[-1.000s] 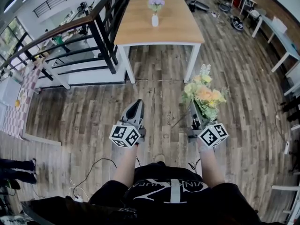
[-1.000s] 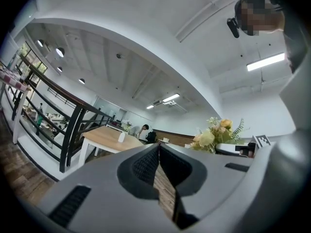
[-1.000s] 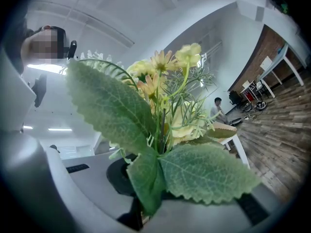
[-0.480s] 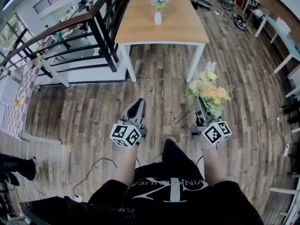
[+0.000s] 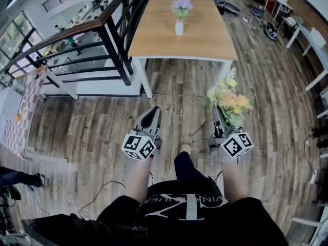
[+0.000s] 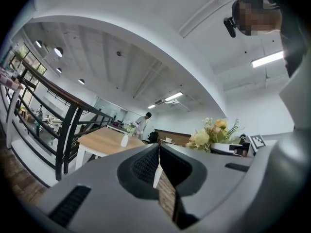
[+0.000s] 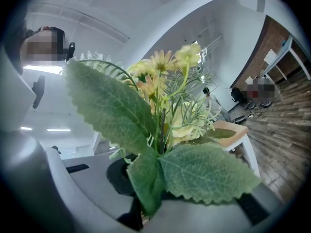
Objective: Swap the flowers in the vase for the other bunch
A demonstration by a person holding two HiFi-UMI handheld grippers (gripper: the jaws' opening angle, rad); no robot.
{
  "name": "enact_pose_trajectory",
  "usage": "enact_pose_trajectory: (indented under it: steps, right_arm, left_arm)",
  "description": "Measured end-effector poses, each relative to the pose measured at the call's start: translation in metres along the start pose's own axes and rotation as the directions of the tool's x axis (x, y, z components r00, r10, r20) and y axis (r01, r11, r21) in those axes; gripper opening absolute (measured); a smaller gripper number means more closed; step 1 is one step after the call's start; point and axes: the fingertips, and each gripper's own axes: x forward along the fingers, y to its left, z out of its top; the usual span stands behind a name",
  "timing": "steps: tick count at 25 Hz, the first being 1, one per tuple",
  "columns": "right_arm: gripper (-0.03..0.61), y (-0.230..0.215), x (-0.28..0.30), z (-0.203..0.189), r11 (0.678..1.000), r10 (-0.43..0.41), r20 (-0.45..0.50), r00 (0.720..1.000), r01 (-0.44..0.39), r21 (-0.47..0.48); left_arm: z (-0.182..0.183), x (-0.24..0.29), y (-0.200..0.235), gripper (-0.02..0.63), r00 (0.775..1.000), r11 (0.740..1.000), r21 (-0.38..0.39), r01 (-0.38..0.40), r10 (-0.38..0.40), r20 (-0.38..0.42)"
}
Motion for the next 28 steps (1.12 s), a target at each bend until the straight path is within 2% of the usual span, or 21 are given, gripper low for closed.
enact_pose_trajectory:
  steps: [8,16,28]
  right_arm:
    - [0.058,-0.047,0.065,0.014,1.0,0.006,-0.024,1.0,-0.006,-0.012]
    - [0.058,-0.105,0.105,0.023,1.0,-0.025,-0.027,0.999,0.025,0.003]
    - [0.058,-0.173,0.16,0.044,1.0,-0.018,-0.026,0.999,0.018,-0.001]
  left_arm:
    - [-0.002,0.076,0.028,0.012,1.0,1.0,0.02,-0.015,0.015,-0.025]
    - [-0.005,0.143,0.048,0.012,0.999,1.0,0.012,-0.021,0.022,-0.039]
    - [-0.009,0.237,0.065,0.012,0.999,1.0,0.015,-0.004,0.005,-0.04]
